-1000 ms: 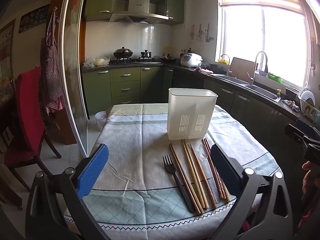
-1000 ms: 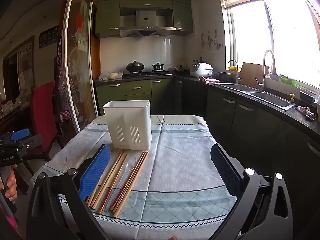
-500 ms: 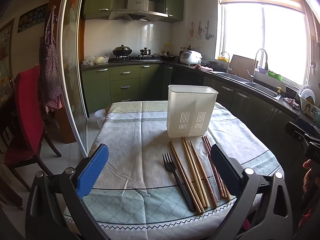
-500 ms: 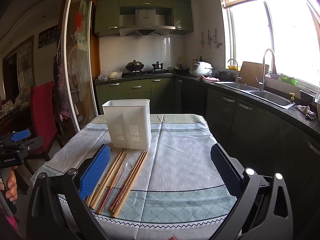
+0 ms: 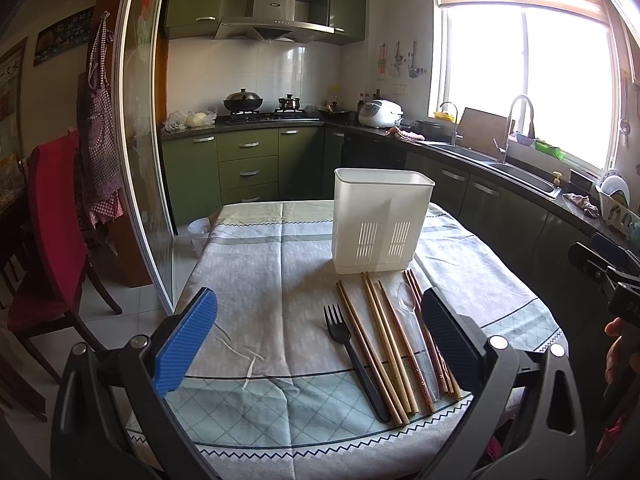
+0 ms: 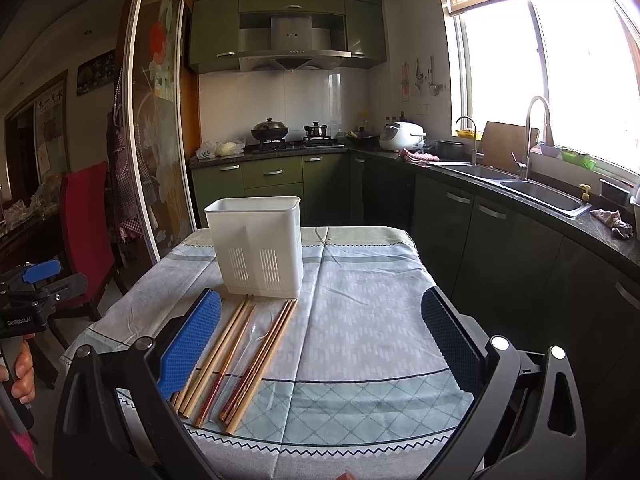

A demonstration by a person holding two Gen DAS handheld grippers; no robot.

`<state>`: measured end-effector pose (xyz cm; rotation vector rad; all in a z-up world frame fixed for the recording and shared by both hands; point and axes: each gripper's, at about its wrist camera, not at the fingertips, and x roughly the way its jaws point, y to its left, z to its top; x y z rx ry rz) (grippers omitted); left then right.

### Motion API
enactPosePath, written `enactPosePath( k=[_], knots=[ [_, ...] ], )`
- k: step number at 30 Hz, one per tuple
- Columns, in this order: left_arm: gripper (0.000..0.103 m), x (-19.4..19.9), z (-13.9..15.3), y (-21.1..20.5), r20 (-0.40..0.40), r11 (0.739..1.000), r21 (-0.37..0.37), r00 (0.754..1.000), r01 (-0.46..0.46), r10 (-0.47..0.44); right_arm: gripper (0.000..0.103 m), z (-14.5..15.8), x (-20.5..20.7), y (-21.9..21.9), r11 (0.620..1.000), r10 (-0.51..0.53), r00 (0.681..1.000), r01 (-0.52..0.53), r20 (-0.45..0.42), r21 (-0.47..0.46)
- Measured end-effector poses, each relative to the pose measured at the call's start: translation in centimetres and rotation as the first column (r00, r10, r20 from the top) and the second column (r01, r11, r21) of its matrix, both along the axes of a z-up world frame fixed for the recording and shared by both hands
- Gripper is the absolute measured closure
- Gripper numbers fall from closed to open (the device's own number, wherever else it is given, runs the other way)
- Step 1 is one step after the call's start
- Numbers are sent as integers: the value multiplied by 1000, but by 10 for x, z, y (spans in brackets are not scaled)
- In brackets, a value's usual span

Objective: Organize utensils

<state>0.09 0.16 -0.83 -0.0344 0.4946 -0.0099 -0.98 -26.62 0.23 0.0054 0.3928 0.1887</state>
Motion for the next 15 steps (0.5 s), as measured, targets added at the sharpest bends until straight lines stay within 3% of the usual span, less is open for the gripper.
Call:
enactPosePath(
  k=[15],
  knots=[
    [6, 2, -3, 0, -7, 1000, 10, 1000, 0, 0, 4, -1, 2, -1, 1000, 1, 1000, -1, -10, 4]
  ],
)
